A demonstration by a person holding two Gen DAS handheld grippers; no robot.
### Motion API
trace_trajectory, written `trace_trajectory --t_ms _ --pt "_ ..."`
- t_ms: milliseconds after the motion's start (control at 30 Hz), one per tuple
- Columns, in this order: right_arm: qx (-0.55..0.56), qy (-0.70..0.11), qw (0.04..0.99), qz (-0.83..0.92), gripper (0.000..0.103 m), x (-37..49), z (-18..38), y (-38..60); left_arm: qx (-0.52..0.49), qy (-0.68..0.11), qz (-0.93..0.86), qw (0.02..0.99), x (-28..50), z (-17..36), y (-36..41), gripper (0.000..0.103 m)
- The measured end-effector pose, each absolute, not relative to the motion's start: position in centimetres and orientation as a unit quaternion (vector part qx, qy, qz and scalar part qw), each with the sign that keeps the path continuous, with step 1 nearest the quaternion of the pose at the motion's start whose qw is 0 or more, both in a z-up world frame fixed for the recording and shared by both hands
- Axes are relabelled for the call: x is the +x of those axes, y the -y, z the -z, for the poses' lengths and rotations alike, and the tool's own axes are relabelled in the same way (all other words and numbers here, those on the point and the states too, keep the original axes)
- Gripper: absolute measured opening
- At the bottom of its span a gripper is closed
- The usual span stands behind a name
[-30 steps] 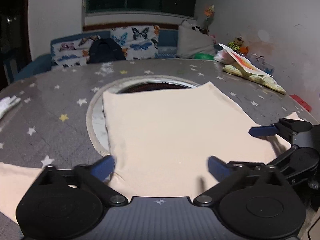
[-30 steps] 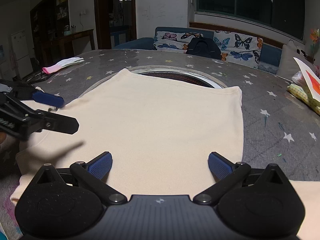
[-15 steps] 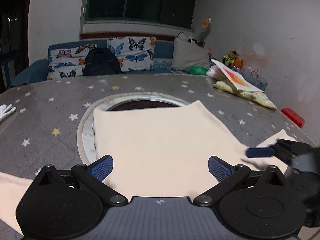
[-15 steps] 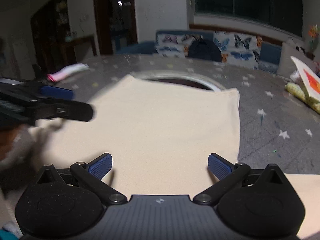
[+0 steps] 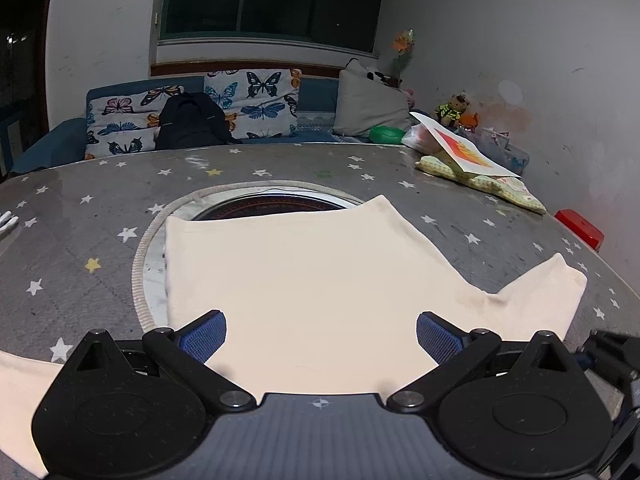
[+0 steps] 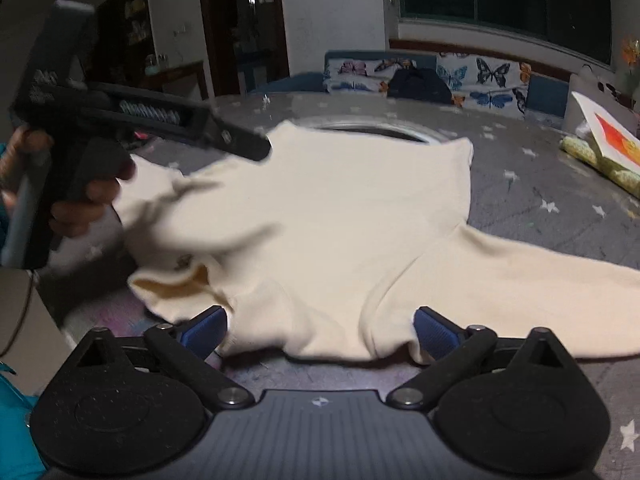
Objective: Fold clothes
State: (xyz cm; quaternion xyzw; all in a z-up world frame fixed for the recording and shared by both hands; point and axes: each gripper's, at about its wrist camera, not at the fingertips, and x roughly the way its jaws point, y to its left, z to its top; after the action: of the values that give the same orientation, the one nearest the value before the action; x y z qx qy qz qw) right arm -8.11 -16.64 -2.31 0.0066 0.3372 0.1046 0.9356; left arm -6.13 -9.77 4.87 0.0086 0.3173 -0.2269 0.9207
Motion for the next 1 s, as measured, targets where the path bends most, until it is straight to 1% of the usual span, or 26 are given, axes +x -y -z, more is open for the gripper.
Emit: trace_trajectory --t_ms 133,233,400,567,833,1000 --pt "0.032 -0.325 0.942 -0.078 0.100 -7.9 1.5 18.6 -0.005 -0.326 0.236 0.915 -6.0 -4.7 10.3 0.103" --pt "0.060 -0.325 0.943 -0.049 0.096 -7.6 1.6 20.5 -0.004 -0.326 0.236 0.915 -6.0 -4.6 10.9 0.103" --pt "0.109 -0.331 0.936 -0.043 0.095 -7.8 2.0 22.5 0.027 -0.329 0.234 0.914 -6.2 -4.4 12.3 0.103" --pt "0.099 -0.326 0.940 -0.010 0.095 -8.0 1.7 22.9 0.026 -0.342 0.242 0.907 -6.2 -4.0 13.1 0.103" --pt "0.084 -0.318 0.944 0.039 0.095 -7.3 1.7 23.7 0.066 -0.345 0.258 0.900 -7.4 -3.0 15.4 0.103" --pt "0.099 -0.322 0.939 0.071 0.095 -6.5 2.6 24.7 0.058 -0.379 0.246 0.890 -6.9 -2.4 15.8 0.103"
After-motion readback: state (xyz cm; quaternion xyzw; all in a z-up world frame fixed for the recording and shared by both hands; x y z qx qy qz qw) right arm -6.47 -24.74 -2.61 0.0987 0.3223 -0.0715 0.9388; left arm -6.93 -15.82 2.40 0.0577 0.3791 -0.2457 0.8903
